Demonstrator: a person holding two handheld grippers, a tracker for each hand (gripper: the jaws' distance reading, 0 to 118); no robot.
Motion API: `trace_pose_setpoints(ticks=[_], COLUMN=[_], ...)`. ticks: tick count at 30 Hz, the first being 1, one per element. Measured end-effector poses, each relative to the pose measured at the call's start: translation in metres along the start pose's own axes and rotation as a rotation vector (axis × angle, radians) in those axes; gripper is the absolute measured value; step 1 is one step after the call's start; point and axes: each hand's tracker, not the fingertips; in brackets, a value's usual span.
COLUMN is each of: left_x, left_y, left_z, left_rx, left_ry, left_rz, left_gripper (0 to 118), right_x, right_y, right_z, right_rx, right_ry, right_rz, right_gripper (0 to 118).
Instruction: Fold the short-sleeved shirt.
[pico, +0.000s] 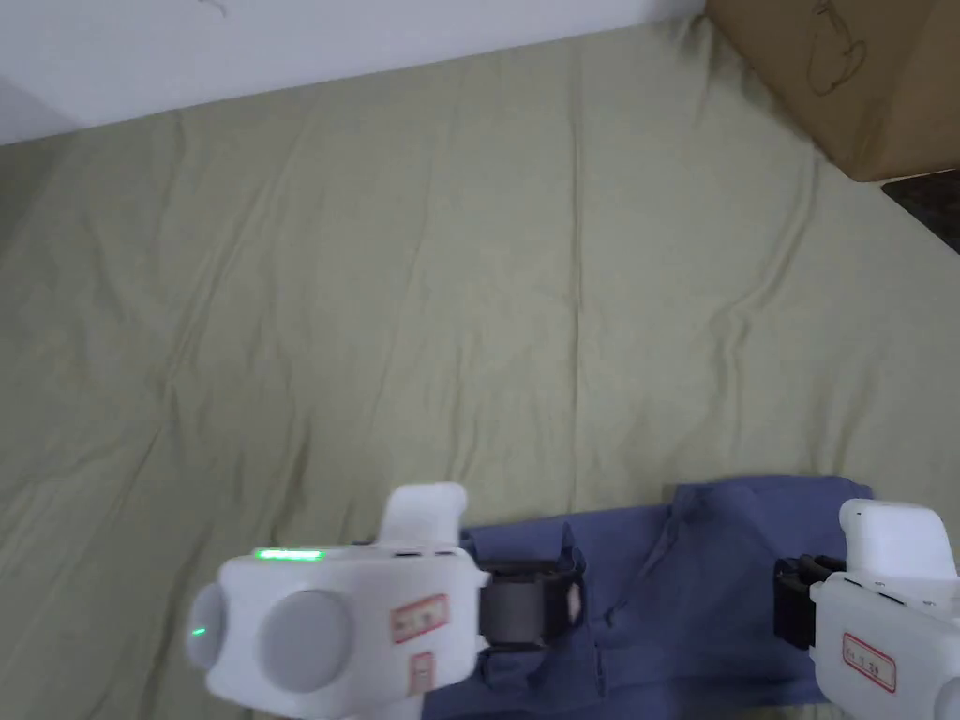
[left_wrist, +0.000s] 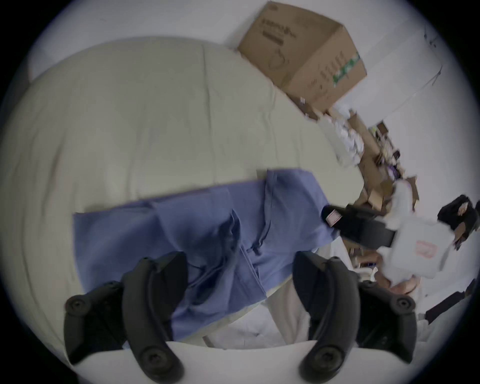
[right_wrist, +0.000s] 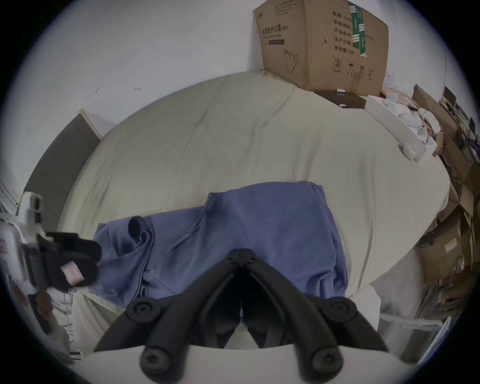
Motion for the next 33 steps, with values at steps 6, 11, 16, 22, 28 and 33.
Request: trace_pose_setpoints(ticks=[6,11,16,22,28,33], left_x=[-0.039,-0.039,-0.030,-0.003,0.018,0.025], left_y=[0.003,-0.008,-0.022,-0.033,-0.034,-0.027], left_z=[0.032,0.004,-0.041,-0.064,-0.082,-0.074], left_rx=[0.096,-0.009,-0.129,-0.190,-0.224,-0.205], left_ry=[0.149,0.108,0.070,-0.085,-0.042,-0.128], left_rz=[0.103,0.099,0.089,0.118,0.032,0.044], left_gripper=[2,1,1,1,1,1], right_x=[-0.007,-0.009,-0.008,-0.004,-0.001,-0.001], right_y=[0.000,-0.003,-0.003,-0.004,-0.004,-0.002], right_z=[0.004,0.002,0.004,0.003,0.007,0.008], right_rx=[0.004,-0.007,-0.012,-0.018,-0.016,-0.009], right_ry=[0.016,0.021,0.028,0.025,0.022,0.025], right_rz=[0.008,0.007,-0.001,-0.002,-0.009,-0.017], right_gripper=[0,0,0,0,0,0])
